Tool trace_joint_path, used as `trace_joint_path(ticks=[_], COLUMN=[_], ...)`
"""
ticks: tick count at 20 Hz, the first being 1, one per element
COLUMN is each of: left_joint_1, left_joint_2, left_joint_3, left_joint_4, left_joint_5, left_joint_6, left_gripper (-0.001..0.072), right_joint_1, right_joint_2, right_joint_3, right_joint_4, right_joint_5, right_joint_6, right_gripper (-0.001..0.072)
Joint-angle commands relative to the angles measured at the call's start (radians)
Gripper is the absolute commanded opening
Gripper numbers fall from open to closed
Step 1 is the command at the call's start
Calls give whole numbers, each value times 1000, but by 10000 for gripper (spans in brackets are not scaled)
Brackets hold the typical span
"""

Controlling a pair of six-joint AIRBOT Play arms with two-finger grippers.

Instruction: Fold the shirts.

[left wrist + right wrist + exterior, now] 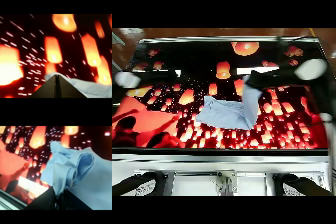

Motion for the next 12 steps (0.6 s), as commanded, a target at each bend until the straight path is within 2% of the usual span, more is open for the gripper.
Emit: trace_joint_path(ticks=[1, 3, 4, 6, 7, 9, 12], left_joint_1=[196, 237, 243, 243, 243, 243, 244], left_joint_2=[203, 261, 277, 286, 284, 280, 279], left_joint_3=[-4, -4, -4, -5, -5, -5, -5], left_joint_4=[78, 78, 78, 77, 77, 78, 79], left_joint_5=[-89, -133, -148, -173, -179, -184, -184], left_joint_6=[-21, -18, -18, -18, -18, -10, -5], left_gripper=[36, 37, 37, 37, 37, 37, 37], right_joint_1=[224, 306, 335, 357, 349, 301, 180], right_joint_2=[-199, -319, -370, -446, -455, -435, -338], right_joint_3=[0, 0, 0, 0, 0, 0, 0], right_joint_4=[18, 128, 201, 335, 356, 330, 141], right_joint_5=[-261, -372, -413, -446, -418, -291, 0], right_joint_6=[68, 77, 76, 70, 45, 5, 4], right_gripper=[69, 79, 141, 599, 640, 640, 640])
